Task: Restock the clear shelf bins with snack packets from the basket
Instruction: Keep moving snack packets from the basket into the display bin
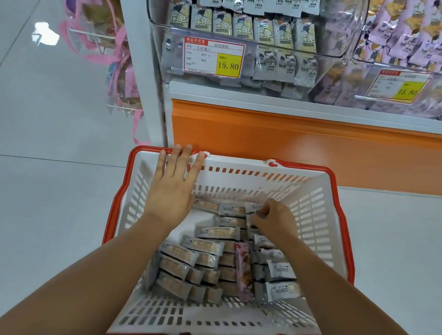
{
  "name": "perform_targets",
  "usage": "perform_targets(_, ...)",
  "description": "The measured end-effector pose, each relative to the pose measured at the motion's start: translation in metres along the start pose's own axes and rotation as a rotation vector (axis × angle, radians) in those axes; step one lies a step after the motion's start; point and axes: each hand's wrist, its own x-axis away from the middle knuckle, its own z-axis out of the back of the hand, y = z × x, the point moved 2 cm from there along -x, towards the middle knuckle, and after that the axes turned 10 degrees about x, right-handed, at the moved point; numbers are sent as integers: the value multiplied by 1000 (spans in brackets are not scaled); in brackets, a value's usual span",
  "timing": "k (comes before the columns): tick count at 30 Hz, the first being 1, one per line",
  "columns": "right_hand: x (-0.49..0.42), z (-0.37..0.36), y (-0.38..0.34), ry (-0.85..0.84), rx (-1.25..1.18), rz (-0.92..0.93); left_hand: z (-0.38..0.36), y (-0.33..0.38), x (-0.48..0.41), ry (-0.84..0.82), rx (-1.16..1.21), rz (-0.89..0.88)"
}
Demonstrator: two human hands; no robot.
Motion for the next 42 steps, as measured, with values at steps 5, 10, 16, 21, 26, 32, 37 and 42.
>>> perform_targets(5,5,37,-16,-51,-272,69,12,1,-1,-30,21,-3)
perform_targets(10,20,82,-44,-135,-731,132,38,4,-7,41,304,-22)
perform_targets(16,47,124,-74,-152,-947,273,87,35,-9,-33,1352,545)
perform_targets(21,69,143,-87,-139,-930,383,119,41,-3,70,1551,495)
perform_targets(26,94,160,-107,25,-631,517,152,40,2,165,1523,470)
perform_targets(32,113,182,-134,114,-502,650,187,33,8,290,1377,356)
perform_targets(37,122,206,-156,275,-472,729,214,29,7,335,1285,261)
perform_targets(42,111,229,-181,477,-562,612,230,14,7,486,679,70)
